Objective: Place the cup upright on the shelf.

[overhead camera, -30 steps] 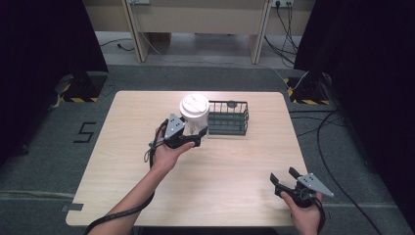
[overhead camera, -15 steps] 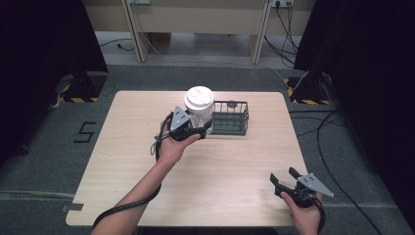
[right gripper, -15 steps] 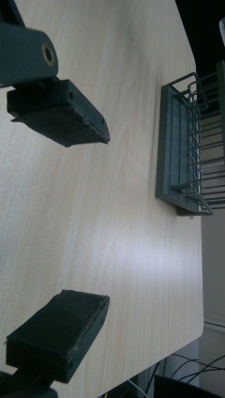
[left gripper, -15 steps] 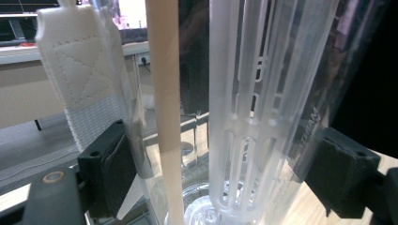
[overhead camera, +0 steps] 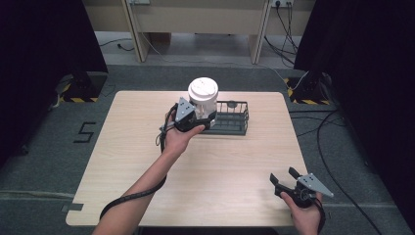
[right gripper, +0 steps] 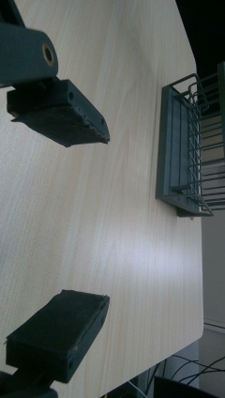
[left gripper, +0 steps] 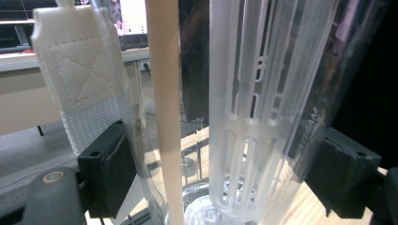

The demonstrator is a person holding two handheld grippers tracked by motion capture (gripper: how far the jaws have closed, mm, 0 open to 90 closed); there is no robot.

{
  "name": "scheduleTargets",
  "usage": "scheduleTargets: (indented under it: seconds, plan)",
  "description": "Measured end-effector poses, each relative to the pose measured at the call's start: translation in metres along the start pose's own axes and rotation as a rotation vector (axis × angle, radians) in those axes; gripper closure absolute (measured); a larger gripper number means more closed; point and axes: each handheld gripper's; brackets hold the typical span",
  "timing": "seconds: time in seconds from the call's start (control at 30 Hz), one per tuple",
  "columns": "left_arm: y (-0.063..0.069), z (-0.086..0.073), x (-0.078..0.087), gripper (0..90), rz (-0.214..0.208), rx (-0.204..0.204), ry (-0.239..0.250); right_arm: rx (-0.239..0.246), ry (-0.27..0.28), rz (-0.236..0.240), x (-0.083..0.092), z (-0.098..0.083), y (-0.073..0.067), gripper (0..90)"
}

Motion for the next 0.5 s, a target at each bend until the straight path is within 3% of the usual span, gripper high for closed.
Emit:
scheduleTargets:
  seconds: [0.5]
  plan:
    - [-0.002,0.014,-0.018,17.9,0.016,0.001,-0.016,-0.002,0.005,0.002,0.000,0.000,0.000,19.0]
Point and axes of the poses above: each handheld gripper's, and its own axes: x roughly backward along the jaws, z roughly out of its top, y roughly to its right, and after that the axes turned 15 degrees about -y, right-handed
